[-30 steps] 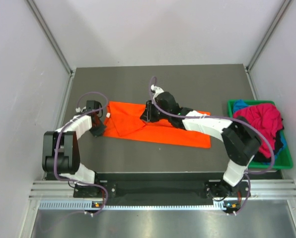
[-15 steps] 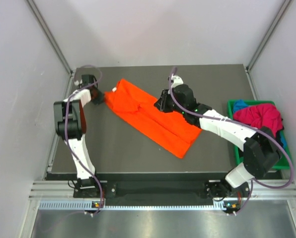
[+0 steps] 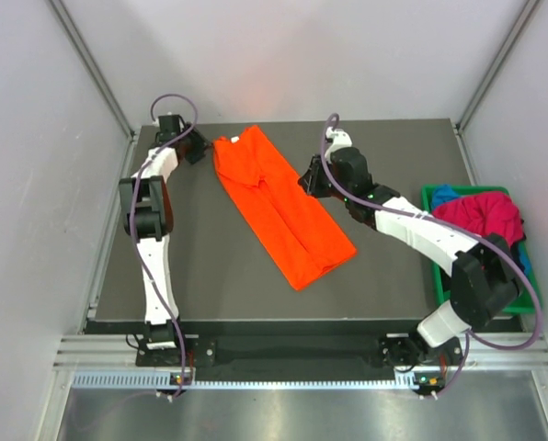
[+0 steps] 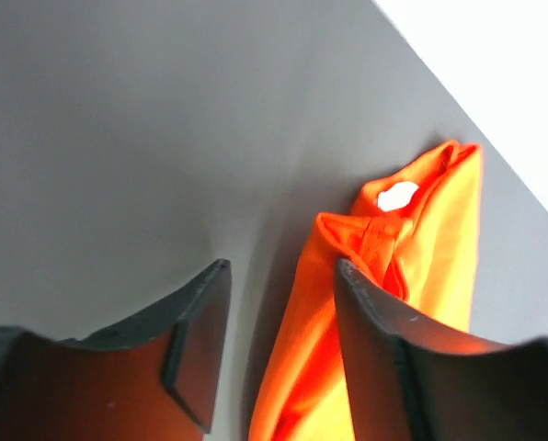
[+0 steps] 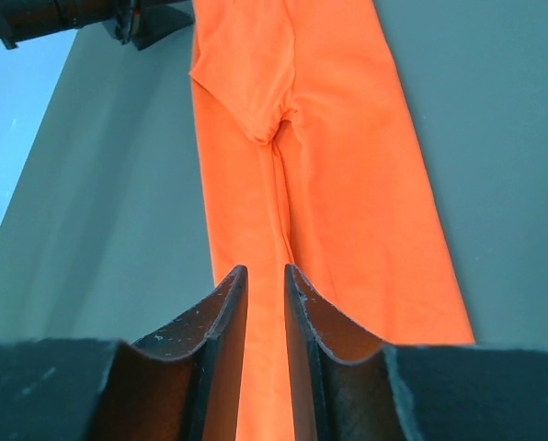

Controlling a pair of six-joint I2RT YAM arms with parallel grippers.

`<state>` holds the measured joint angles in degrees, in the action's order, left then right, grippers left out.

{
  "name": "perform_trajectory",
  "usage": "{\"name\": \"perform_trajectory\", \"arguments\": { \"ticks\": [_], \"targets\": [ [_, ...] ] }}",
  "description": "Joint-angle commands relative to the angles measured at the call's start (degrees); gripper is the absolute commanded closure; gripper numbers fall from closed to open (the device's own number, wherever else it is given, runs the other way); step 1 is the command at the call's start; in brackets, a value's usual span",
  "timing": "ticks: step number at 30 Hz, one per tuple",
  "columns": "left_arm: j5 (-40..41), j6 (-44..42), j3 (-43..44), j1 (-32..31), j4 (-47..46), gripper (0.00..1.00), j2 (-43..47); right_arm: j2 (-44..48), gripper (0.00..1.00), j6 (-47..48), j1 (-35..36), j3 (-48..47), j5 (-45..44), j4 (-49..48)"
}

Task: Fold and stack the t-shirts
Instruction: Fold the tshirt

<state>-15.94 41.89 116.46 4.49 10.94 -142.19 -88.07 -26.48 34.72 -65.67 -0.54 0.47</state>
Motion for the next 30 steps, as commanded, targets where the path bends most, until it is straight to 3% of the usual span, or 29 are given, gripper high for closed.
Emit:
{"name": "perform_trajectory", "arguments": {
  "ticks": [1, 2, 8, 11, 18, 26, 30],
  "targets": [
    [7.4, -4.5, 0.5, 0.0, 8.0, 0.46, 8.3, 1.3, 0.76, 1.0, -0.2, -2.1, -0.5, 1.4],
    [13.3, -5.7, -0.3, 0.0, 12.8, 0.46, 10.2, 2.0, 0.76, 0.6, -0.2, -1.7, -0.5, 1.8],
    [21.0, -6.1, -18.6, -2.3, 16.9, 0.50, 29.4, 8.6, 0.73, 2.0, -1.0, 2.8, 0.0, 7.7],
    [19.4, -5.2, -30.8, -4.3, 16.0, 0.50, 38.8, 10.6, 0.73, 4.8, -3.2, 4.5, 4.0, 11.9],
    [12.6, -0.2, -56.1, -18.5, 12.4, 0.52, 55.5, 9.5, 0.71, 11.1, -11.7, 7.0, 11.3, 22.8],
    [7.4, 11.3, -73.3, -32.7, 1.9, 0.45, 68.0, 6.4, 0.64, 14.0, -17.3, 10.8, 17.3, 25.8],
    [10.3, 16.2, -79.5, -39.5, -3.4, 0.42, 70.6, 3.9, 0.60, 14.4, -18.7, 13.0, 17.8, 25.1]
  ]
}}
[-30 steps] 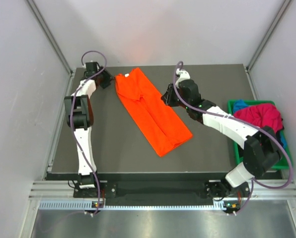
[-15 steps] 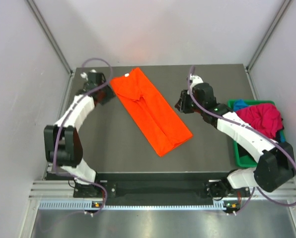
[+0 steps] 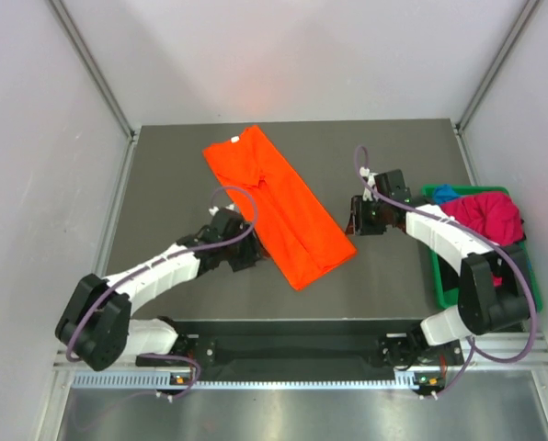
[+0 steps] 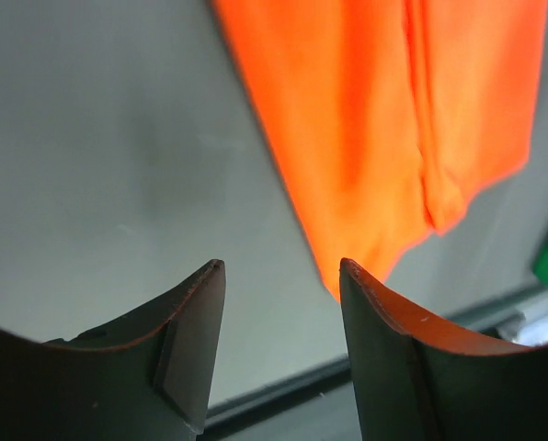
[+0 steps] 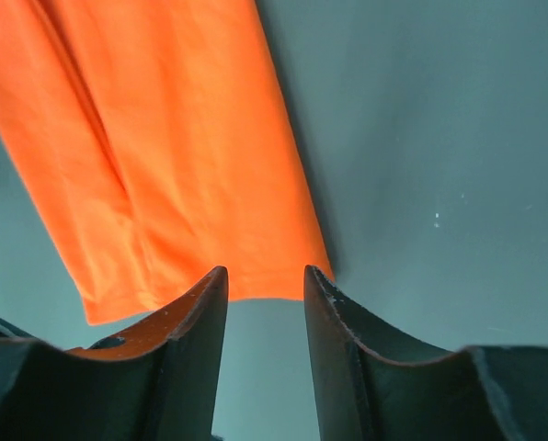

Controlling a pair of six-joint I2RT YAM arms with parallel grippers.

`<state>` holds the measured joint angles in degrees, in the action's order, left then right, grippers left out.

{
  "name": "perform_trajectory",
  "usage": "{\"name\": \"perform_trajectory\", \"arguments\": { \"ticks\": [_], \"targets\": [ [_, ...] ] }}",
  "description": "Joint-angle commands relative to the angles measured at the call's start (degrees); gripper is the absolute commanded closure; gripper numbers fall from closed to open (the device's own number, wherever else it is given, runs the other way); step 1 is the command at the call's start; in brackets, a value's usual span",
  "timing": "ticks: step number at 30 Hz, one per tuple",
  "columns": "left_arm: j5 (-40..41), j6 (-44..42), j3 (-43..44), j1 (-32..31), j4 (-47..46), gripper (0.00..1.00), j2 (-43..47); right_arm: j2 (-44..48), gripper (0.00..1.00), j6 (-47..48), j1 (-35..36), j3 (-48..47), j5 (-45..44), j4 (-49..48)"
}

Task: Fold and stack the t-shirts
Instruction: Fold the tshirt

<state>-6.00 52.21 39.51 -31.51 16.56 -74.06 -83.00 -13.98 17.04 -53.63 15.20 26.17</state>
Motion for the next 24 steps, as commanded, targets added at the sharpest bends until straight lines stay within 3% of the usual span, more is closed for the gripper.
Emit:
{"name": "perform_trajectory", "arguments": {
  "ticks": [1, 9, 19, 22, 24],
  "targets": [
    [0.5, 7.3, -3.2, -4.4, -9.9, 0.42, 2.2, -1.6, 0.59, 2.3, -1.2, 1.9, 2.0, -0.7],
    [5.5, 10.2, -1.7, -14.8, -11.8, 0.40, -6.1, -3.8, 0.55, 3.3, -2.5, 4.8, 2.3, -2.9],
    [9.5, 12.0, 0.3, -17.7, -11.9, 0.46, -12.9, -7.3, 0.58, 4.1, -3.2, 5.8, 2.9, -5.1],
    [9.6, 11.8, 0.6, -17.7, -11.3, 0.53, -13.6, -7.4, 0.60, 4.3, -3.2, 6.1, 3.4, -5.7],
    [9.3, 11.6, 0.7, -17.7, -10.2, 0.64, -13.5, -7.1, 0.64, 4.2, -3.2, 6.2, 3.5, -5.8]
  ]
}}
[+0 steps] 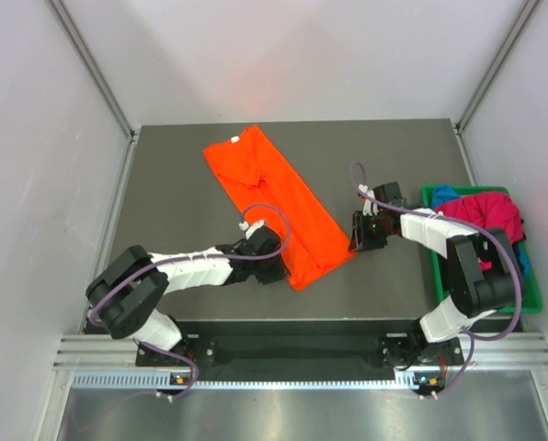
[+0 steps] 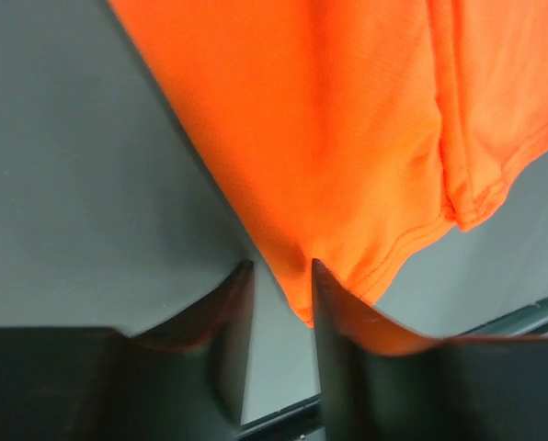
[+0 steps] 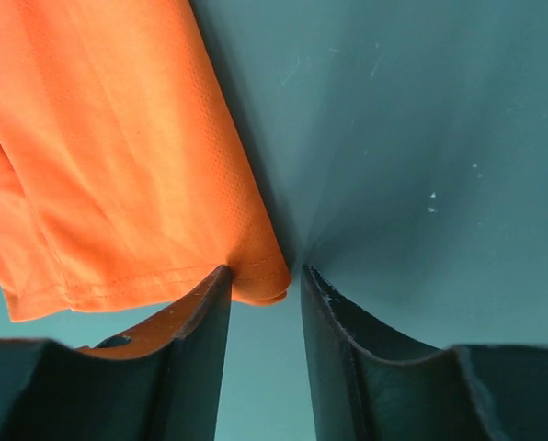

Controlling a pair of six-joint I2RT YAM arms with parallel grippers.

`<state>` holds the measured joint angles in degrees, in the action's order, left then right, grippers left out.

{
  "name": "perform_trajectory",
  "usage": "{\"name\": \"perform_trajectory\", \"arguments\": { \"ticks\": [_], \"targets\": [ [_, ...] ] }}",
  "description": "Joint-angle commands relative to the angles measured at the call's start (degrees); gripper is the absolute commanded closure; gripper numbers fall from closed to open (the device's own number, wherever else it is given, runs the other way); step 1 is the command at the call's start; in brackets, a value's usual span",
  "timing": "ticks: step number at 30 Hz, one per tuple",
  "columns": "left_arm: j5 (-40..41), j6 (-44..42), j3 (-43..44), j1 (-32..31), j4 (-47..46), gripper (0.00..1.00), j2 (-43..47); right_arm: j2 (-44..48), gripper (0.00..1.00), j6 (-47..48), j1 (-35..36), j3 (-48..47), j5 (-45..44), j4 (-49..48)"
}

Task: Fold and stack the t-shirts
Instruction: Fold the tshirt

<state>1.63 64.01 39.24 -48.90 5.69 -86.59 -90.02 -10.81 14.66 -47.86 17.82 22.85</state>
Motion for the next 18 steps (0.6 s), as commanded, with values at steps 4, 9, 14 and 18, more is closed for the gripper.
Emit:
{"name": "perform_trajectory", "arguments": {
  "ticks": [4, 9, 14, 18],
  "targets": [
    [2.3, -2.3, 1.9, -0.3, 5.8, 0.93, 1.1, 2.6, 0.83, -1.1, -0.7, 3.7, 2.4, -4.4],
    [4.9, -5.7, 3.1, -0.3, 15.6, 1.00, 7.5, 10.3, 1.00, -9.0, 3.2, 11.6, 2.1, -10.4],
    [6.0, -6.4, 3.3, -0.4, 30.6, 0.81, 17.0, 18.2, 1.00, -21.8, 10.3, 21.9, -3.2, -14.0],
    [6.8, -6.4, 1.5, -0.4, 36.8, 0.50, 26.3, 27.7, 1.00, -27.9, 14.4, 28.5, -7.2, -14.2]
  ]
}}
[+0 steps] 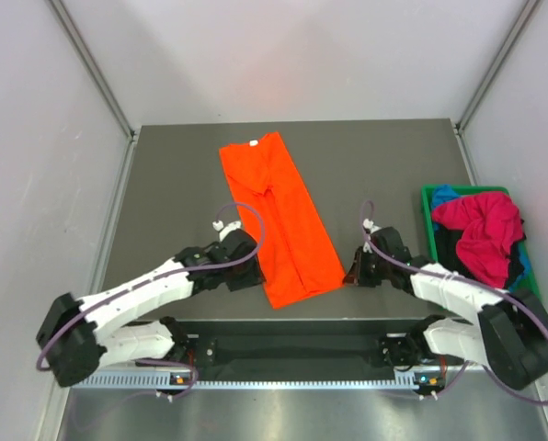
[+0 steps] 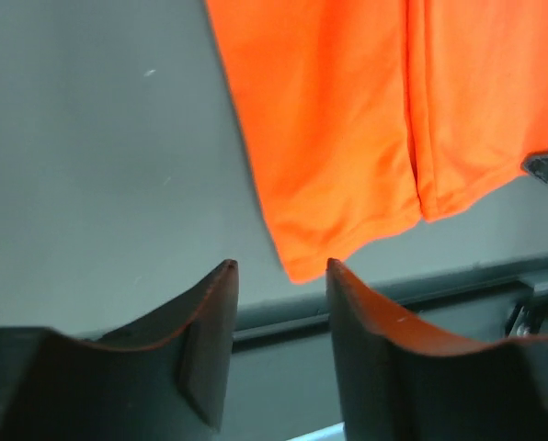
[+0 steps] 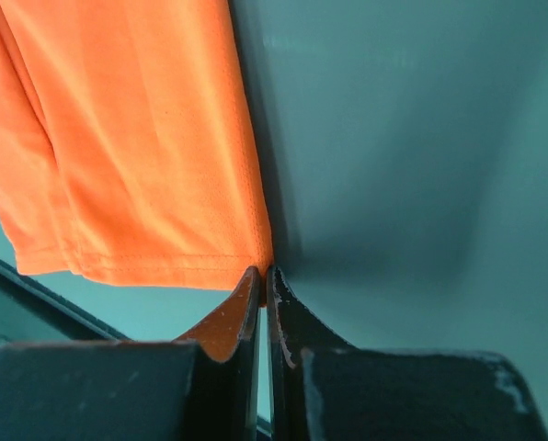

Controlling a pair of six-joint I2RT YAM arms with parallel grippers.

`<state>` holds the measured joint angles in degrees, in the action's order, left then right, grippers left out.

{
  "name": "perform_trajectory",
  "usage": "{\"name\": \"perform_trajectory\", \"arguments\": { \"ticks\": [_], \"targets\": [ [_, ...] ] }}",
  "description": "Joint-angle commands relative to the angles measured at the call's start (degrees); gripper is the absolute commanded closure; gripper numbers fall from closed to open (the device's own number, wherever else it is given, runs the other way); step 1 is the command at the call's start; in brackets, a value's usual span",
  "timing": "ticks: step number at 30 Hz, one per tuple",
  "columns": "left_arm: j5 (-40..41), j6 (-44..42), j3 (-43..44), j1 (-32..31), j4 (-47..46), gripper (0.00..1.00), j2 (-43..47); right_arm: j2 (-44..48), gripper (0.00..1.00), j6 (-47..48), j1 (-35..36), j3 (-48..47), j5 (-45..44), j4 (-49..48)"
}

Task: Fold and stack the t-shirts
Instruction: Fold the tshirt

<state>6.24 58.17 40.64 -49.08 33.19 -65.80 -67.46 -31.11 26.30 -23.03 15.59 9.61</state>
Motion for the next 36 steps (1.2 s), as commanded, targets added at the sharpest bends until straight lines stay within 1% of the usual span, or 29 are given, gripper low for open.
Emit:
{"name": "perform_trajectory", "arguments": {
  "ticks": [1, 3, 4, 5, 6, 7, 8, 9, 10, 11, 12, 13, 15, 16, 17, 20, 21, 23, 25, 28, 30, 36],
  "targets": [
    [2.2, -1.1, -0.1, -0.3, 10.0, 0.48, 8.1, 6.7, 1.00, -10.6, 3.7, 4.5, -5.4, -1.4],
    [5.2, -1.3, 0.7, -0.1, 13.0, 0.46, 9.8, 11.4, 1.00, -13.9, 7.4, 6.0, -7.7, -1.1],
    [6.9, -1.4, 1.0, -0.1, 13.6, 0.46, 11.0, 12.7, 1.00, -17.4, 9.0, 6.3, -8.9, -0.5],
    [9.0, -1.6, 2.8, 0.2, 14.4, 0.43, 11.4, 13.9, 1.00, -19.3, 11.7, 6.6, -11.4, 1.3],
    [12.4, -2.2, 3.9, 0.6, 14.7, 0.40, 11.7, 16.3, 1.00, -21.3, 13.0, 6.8, -12.8, 2.2],
    [14.1, -4.4, 5.0, 2.5, 14.1, 0.38, 11.7, 17.4, 1.00, -24.9, 14.4, 7.5, -13.9, 2.9],
    [14.5, -5.6, 6.3, 4.4, 13.4, 0.37, 11.2, 18.4, 1.00, -26.4, 15.7, 8.2, -15.0, 3.6],
    [12.0, -7.5, 8.6, 7.0, 11.7, 0.38, 10.6, 20.0, 1.00, -27.6, 18.1, 9.1, -17.2, 3.8],
    [9.9, -11.5, 9.8, 13.4, 8.5, 0.38, 8.6, 20.6, 1.00, -29.6, 19.3, 9.6, -18.3, 4.0],
    [7.5, -13.0, 10.7, 17.1, 6.5, 0.39, 7.3, 21.2, 1.00, -30.3, 20.9, 10.0, -19.8, 4.5],
    [3.9, -14.6, 12.1, 20.7, 4.6, 0.40, 5.7, 22.0, 1.00, -30.8, 21.2, 10.5, -20.2, 4.6],
    [-1.4, -16.7, 12.8, 26.8, 1.0, 0.43, 2.1, 22.5, 1.00, -31.0, 21.8, 10.7, -20.5, 4.6],
    [-5.1, -17.7, 15.6, 31.3, -1.5, 0.48, -2.3, 23.3, 1.00, -31.2, 22.9, 10.7, -21.7, 5.2],
    [-8.1, -18.6, 16.5, 34.1, -2.9, 0.53, -6.6, 23.8, 1.00, -31.4, 23.2, 10.9, -22.3, 5.2],
    [-9.0, -19.2, 17.5, 35.1, -6.1, 0.55, -8.9, 24.0, 1.00, -31.5, 23.4, 10.8, -23.1, 5.4],
    [-10.7, -20.7, 22.2, 37.4, -9.9, 0.60, -17.2, 24.6, 1.00, -31.6, 23.7, 11.0, -23.7, 4.6],
    [-10.6, -20.9, 23.0, 37.7, -12.8, 0.60, -19.2, 24.5, 1.00, -31.6, 23.8, 11.2, -23.9, 4.0],
    [-10.7, -20.7, 25.6, 38.7, -15.2, 0.59, -24.5, 24.0, 1.00, -31.7, 24.0, 11.0, -24.0, 2.8],
    [-12.7, -21.0, 27.3, 39.3, -18.6, 0.59, -29.8, 22.6, 1.00, -31.6, 24.1, 10.6, -24.5, 2.3],
    [-17.7, -21.0, 30.7, 39.5, -20.1, 0.58, -36.3, 20.4, 1.00, -31.6, 24.3, 10.5, -25.4, 1.0],
    [-18.0, -20.6, 32.2, 39.5, -20.4, 0.59, -40.0, 19.4, 1.00, -31.6, 24.3, 10.4, -25.6, 0.1],
    [-16.9, -20.6, 33.9, 39.5, -20.9, 0.60, -46.3, 18.2, 1.00, -31.2, 24.4, 9.1, -26.2, -0.6]
  ]
}}
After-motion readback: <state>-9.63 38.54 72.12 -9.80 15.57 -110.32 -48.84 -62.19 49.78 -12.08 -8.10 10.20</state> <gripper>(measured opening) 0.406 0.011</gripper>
